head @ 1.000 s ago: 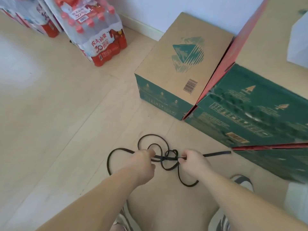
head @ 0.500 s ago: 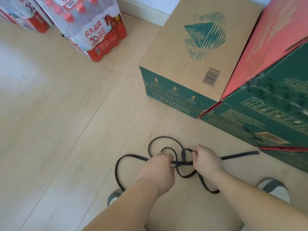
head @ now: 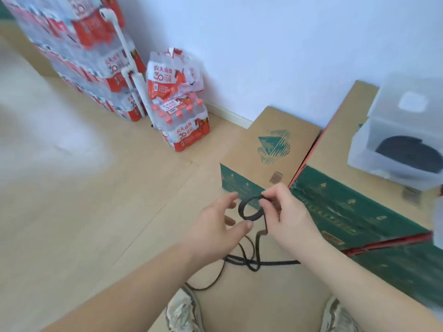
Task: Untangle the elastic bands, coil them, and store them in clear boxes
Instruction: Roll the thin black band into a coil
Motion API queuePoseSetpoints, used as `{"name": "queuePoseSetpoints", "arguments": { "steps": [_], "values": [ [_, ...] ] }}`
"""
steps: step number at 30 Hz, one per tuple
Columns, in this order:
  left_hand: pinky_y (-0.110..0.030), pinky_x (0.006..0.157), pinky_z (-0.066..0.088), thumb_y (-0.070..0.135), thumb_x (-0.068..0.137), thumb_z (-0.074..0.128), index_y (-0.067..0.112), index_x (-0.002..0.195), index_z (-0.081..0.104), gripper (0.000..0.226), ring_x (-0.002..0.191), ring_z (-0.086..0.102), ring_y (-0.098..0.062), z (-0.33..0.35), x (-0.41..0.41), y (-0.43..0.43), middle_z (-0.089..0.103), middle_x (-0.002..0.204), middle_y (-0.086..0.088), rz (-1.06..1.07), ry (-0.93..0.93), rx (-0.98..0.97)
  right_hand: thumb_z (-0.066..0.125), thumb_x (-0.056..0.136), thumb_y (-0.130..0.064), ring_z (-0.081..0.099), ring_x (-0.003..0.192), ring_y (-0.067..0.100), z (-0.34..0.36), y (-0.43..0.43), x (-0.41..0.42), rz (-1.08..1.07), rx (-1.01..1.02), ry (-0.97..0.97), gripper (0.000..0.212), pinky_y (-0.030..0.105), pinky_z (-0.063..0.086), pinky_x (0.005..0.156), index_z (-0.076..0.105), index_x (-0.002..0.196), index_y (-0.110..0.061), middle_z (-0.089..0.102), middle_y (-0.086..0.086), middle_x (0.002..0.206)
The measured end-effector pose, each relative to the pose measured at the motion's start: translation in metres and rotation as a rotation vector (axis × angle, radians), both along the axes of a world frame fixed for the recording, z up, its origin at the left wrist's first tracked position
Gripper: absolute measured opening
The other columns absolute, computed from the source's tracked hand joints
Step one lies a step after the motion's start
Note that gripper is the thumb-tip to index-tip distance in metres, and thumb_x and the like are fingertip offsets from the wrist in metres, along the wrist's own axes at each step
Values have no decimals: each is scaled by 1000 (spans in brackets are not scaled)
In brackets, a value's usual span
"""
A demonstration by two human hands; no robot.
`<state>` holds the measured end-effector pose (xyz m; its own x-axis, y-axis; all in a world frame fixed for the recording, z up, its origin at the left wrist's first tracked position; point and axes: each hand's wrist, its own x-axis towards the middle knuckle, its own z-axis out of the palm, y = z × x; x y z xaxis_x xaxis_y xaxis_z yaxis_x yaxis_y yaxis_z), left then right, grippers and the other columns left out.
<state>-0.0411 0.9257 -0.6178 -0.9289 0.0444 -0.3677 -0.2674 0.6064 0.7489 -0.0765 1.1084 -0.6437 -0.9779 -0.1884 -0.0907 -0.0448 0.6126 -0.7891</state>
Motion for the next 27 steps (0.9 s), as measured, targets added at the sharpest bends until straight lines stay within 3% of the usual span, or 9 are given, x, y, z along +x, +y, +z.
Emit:
{"name": "queuePoseSetpoints", "arguments": {
  "steps": [2, 4, 6, 9, 12, 15, 19, 21, 27],
  "values": [
    [-13, 80, 54, 35, 94, 70, 39, 130, 60, 38, 89, 68, 2, 54, 21, 3, 68, 117, 17, 32, 92, 86, 63, 101, -19, 60, 76, 5, 63, -4, 24, 35, -52, 100, 11, 17, 44, 68, 57, 98, -28, 63, -16, 80],
    [-34, 85, 59, 33, 94, 66, 34, 109, 69, 16, 87, 70, -12, 102, 47, 6, 73, 95, 8, 85, 204, 181, 65, 99, -16, 59, 74, 3, 120, -8, 51, 60, -109, 165, 13, 11, 42, 67, 61, 100, -28, 63, -19, 80],
    [-54, 85, 57, 29, 94, 63, 30, 99, 69, 8, 87, 70, -26, 145, 75, 8, 73, 86, -2, 126, 271, 247, 68, 97, -15, 61, 77, 5, 167, -10, 78, 53, -191, 196, 19, 11, 45, 71, 65, 106, -32, 68, -18, 89],
    [-54, 87, 57, 23, 96, 68, 30, 95, 72, 9, 87, 71, -30, 202, 113, 6, 74, 86, -7, 120, 326, 297, 73, 93, -17, 67, 83, 12, 221, -7, 112, 26, -283, 197, 24, 24, 55, 81, 71, 105, -38, 74, -11, 94],
    [-46, 84, 58, 10, 92, 75, 21, 90, 73, 11, 78, 72, -22, 249, 143, 3, 76, 84, -8, 113, 384, 387, 73, 94, -14, 71, 86, 19, 262, -1, 141, 5, -332, 189, 23, 47, 59, 87, 70, 95, -37, 75, -9, 93],
    [-31, 87, 61, 4, 90, 77, 14, 94, 71, 12, 87, 77, -13, 280, 166, 5, 80, 92, 0, 98, 417, 463, 70, 95, -10, 73, 86, 22, 294, 6, 164, -38, -358, 236, 26, 50, 59, 87, 66, 92, -36, 75, -5, 92],
    [-45, 97, 59, 1, 93, 71, 13, 100, 72, 14, 98, 77, -22, 302, 184, 14, 80, 99, -3, 121, 493, 523, 73, 94, -16, 73, 83, 14, 326, 10, 185, -75, -379, 267, 23, 34, 59, 80, 67, 91, -38, 76, -11, 91],
    [-44, 96, 60, 0, 96, 68, 11, 103, 72, 15, 97, 77, -23, 307, 187, 19, 80, 98, -5, 157, 514, 549, 76, 91, -19, 72, 79, 8, 336, 11, 189, -89, -363, 260, 18, 29, 58, 75, 70, 89, -35, 76, -12, 90],
    [-36, 90, 62, 3, 105, 51, 24, 114, 72, 31, 94, 78, -19, 310, 200, 29, 81, 93, -4, 209, 416, 545, 79, 90, -16, 72, 83, 22, 342, 32, 208, -202, -499, 215, 14, 35, 63, 73, 77, 93, -29, 76, 1, 89]
  ]
}}
